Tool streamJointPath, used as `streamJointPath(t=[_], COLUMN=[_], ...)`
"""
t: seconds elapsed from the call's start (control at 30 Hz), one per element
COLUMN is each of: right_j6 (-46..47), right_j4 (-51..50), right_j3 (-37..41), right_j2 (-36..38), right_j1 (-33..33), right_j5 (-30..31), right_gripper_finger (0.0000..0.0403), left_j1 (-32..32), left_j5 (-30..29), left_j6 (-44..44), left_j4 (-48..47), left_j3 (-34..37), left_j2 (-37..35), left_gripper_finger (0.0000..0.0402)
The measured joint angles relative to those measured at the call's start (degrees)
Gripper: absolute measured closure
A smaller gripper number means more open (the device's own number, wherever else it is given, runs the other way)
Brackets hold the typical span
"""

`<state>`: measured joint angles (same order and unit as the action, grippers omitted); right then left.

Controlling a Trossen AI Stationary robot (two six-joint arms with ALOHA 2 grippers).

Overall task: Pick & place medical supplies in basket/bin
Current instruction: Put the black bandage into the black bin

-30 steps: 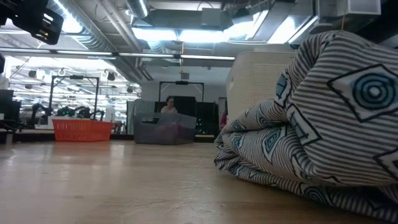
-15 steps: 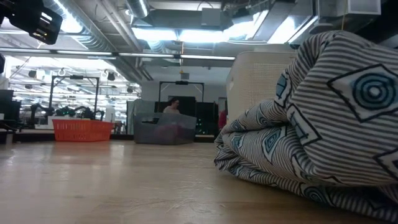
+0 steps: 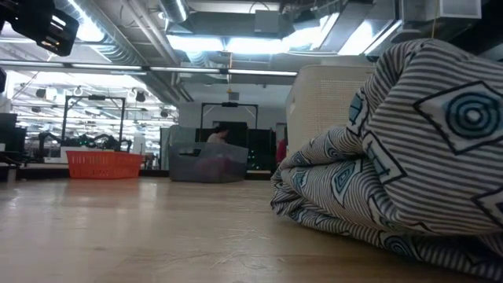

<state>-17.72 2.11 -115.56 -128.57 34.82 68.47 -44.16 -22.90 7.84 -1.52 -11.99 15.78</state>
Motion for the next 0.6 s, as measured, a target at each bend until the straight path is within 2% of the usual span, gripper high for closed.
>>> streamJointPath(t=[0.1,0.2,0.37,0.6], right_j6=[-7.3,-11.6,-10.4,-3.1], right_j4=[0.1,0.0,-0.7,-12.1], right_j3=[-1.6,-2.7,-2.9,-2.9], right_j2=[0.0,0.0,1.6,6.2], right_j1=[0.7,1.2,1.6,0.8], right_j5=[13.1,20.9,21.5,21.5], right_gripper_finger=[0.0234,0.0234,0.0234,0.0234], left_j1=[0.0,0.0,0.0,0.0], left_j5=[0.0,0.0,0.9,2.0], left_j6=[0.1,0.1,0.7,1.4], left_j4=[0.0,0.0,-0.1,-1.1], left_j3=[0.0,0.0,0.0,0.0], left_j2=[0.0,0.0,0.0,0.1], left_gripper_finger=[0.0219,0.0219,0.0219,0.0219])
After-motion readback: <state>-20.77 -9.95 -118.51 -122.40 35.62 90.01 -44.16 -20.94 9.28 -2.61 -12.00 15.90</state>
